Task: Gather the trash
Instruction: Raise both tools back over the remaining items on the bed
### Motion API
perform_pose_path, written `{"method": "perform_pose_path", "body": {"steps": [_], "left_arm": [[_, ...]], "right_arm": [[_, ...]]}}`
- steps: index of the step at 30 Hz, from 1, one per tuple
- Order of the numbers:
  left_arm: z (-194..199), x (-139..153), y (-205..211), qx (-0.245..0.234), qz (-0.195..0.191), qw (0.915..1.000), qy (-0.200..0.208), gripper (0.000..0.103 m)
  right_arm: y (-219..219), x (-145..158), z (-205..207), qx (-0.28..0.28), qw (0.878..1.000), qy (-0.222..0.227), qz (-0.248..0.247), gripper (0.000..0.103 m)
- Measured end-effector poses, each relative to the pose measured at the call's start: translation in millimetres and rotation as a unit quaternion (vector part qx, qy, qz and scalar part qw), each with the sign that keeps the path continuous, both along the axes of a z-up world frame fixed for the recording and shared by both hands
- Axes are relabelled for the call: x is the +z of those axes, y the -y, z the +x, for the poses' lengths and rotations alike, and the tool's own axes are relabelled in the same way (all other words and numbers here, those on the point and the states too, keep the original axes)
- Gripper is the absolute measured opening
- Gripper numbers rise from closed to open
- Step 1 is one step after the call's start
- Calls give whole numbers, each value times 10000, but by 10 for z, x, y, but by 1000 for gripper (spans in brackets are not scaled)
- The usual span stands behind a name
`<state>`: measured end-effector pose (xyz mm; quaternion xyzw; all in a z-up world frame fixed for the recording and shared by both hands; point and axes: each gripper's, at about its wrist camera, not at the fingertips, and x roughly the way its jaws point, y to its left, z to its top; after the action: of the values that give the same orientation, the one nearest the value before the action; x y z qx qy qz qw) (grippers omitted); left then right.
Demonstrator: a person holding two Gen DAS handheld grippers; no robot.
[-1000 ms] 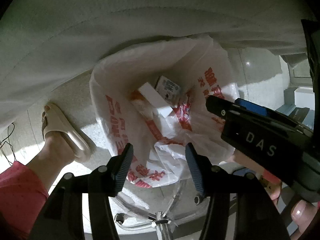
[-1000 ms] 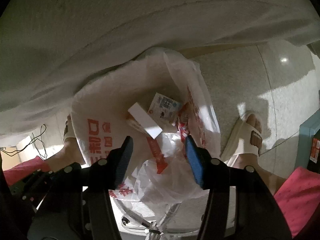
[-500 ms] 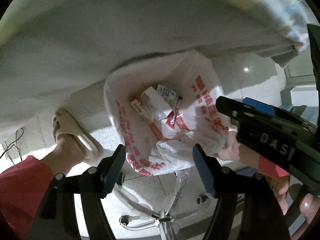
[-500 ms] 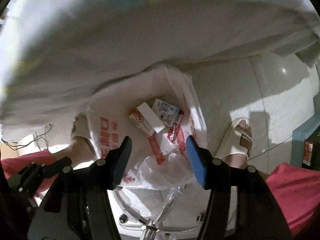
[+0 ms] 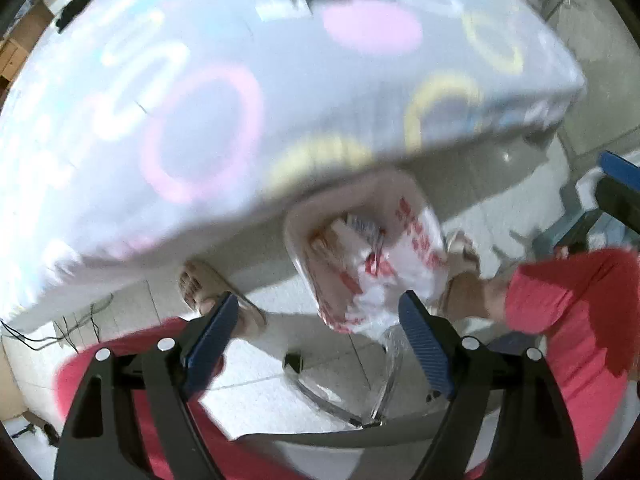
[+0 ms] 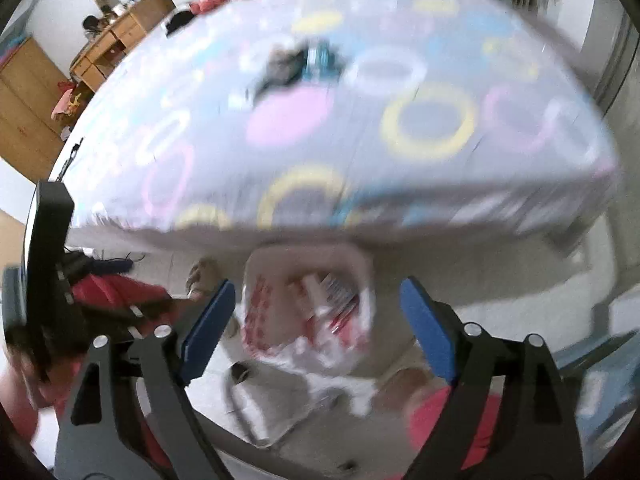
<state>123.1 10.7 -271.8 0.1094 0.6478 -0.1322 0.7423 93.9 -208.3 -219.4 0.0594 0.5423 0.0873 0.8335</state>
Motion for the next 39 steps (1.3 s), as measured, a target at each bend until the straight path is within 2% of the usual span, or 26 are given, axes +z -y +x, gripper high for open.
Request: {"method": "perform_pose_path", "body": {"steps": [2,4,8,12,15,18,24,28,32,39], "left_arm": [[149,282,-65,26,-106,9999,122,83],[337,569,-92,-19,-128,9996,255,86],[781,1101,-117,-38,-133,9993,338,88],[1255,1478,-72,80,-436,9989,143,91],[1592,1598,67,88,-460,9989,82,91],[1905,1598,251,-8,-340,9994,48,91],[2380,1342,496,132,-461,9980,-420,91],[2654,1140,568,299,-538,9958,-678,91],[2831,1005,634,333,-407,9961,-704,91],[3093,701,697,427,-412,9939,-927,91]], "right_arm": [[89,303,-11,132,9994,297,-80,87],[160,632,-17,298,9968,644,-373,90],[213,1042,83,598,9903,976,-785,91],[260,1281,300,888,9873,1084,-744,91],[231,1383,568,1130,9836,1140,-828,91],[235,1437,864,1276,9818,1163,-796,91],[224,1405,1414,1569,9777,1204,-710,91],[152,1297,1718,1808,9738,1143,-772,91],[90,1166,1952,2034,9707,1036,-755,91],[60,864,2236,2226,9697,764,-652,91]]}}
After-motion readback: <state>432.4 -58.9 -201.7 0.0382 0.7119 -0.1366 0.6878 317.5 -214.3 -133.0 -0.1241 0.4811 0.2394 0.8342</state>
